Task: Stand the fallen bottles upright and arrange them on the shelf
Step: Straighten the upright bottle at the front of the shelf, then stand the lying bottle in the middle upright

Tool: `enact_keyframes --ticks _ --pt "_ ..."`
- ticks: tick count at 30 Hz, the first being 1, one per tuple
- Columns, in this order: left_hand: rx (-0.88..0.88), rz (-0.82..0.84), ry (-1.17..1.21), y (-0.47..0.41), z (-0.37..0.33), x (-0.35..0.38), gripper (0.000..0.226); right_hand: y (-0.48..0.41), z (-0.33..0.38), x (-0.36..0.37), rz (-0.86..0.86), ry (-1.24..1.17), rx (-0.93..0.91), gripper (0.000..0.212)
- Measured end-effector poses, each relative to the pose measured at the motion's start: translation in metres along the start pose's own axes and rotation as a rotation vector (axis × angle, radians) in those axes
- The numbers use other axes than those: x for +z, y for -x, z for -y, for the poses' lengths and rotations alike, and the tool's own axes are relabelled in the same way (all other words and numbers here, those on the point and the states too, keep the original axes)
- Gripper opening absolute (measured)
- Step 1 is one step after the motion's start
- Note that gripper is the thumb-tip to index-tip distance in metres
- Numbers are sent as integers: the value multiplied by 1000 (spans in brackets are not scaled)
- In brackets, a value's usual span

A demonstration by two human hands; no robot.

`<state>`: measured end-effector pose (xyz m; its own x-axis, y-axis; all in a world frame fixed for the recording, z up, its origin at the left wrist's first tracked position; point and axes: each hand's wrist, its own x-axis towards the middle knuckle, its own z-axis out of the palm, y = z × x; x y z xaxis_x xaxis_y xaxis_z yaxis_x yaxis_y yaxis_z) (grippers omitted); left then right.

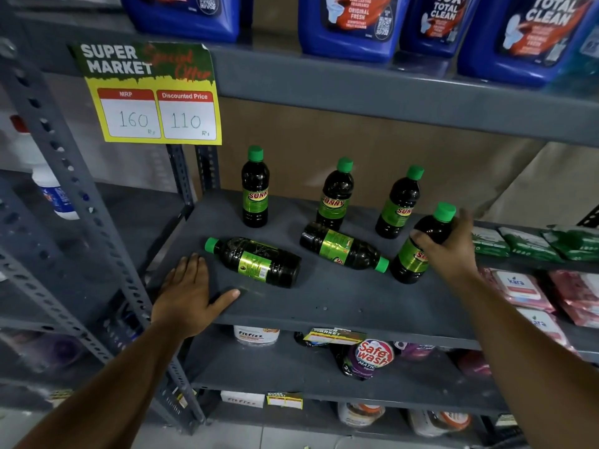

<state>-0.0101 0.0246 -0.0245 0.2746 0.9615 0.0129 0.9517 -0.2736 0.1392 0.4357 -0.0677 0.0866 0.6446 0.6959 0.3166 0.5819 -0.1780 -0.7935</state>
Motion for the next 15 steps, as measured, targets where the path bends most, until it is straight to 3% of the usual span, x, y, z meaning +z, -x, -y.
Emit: enact_keyframes --ticks 1,3,4,6,8,9,11,15 --pt "-3 -1 2 0 0 0 123 7 0 2 -143 86 -124 86" --pt "-9 -10 14 0 -1 1 123 26 9 10 -356 232 -427 84" --pt "-12 -17 21 0 0 1 123 34 13 18 -321 266 -569 73" --pt "-12 -20 23 0 0 2 123 45 16 39 -2 334 -720 55" --pt "-15 -11 12 0 1 2 123 53 15 58 396 467 -591 60" --pt "-15 -10 7 -1 2 3 123 57 11 65 505 525 -467 70" --pt "-14 -20 -1 -2 2 4 123 61 7 76 500 546 -305 81" --pt "-18 -24 -9 -3 3 6 123 64 8 85 381 655 -246 88"
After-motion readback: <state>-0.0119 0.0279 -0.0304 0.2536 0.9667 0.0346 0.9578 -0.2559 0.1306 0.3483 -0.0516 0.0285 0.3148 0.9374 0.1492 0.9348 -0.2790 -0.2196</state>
